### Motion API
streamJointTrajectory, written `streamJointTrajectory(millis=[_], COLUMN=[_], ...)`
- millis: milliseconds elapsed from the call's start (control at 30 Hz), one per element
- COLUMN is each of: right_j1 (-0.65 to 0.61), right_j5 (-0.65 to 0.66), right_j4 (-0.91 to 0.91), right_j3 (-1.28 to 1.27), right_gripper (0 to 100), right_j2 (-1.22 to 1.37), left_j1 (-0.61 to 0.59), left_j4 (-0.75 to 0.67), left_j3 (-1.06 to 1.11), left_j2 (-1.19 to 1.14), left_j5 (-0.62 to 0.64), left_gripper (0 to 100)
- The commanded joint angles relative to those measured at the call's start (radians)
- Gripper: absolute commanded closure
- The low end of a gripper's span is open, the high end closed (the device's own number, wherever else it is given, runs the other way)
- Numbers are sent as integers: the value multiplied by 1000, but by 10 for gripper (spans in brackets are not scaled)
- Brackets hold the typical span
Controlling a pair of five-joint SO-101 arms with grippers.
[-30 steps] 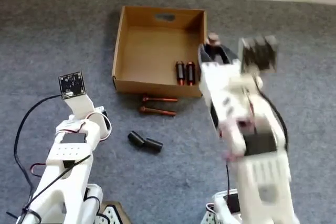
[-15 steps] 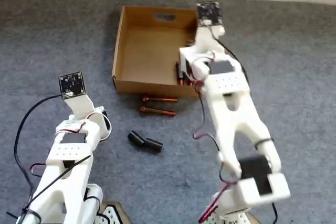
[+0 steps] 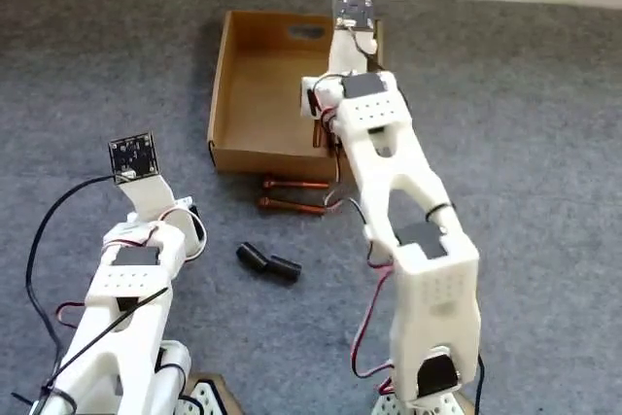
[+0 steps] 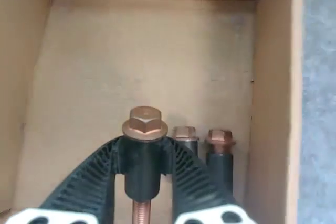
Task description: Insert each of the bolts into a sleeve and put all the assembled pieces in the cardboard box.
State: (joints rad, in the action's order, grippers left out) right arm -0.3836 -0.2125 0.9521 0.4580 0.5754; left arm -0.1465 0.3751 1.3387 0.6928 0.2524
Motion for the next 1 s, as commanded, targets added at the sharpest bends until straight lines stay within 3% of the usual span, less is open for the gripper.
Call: streamJointTrajectory(millis=[0, 300, 400, 533, 967], right_j1=[-10, -48, -56, -56, 24], right_j5=[68, 68, 68, 66, 72], right_j4=[13, 225, 283, 295, 297], right_j3=[180, 487, 547, 575, 578], right_gripper=[993, 993, 993, 993, 993], right_j2=[79, 257, 303, 381, 418], left_j1=[-10, -7, -4, 28, 28], left_j4=[-17, -17, -17, -17, -17], left_j3=[-5, -8, -7, -4, -4], left_j2=[4, 4, 4, 4, 5], left_j5=[-6, -6, -78, -146, -144], left_gripper=[989, 989, 990, 991, 990])
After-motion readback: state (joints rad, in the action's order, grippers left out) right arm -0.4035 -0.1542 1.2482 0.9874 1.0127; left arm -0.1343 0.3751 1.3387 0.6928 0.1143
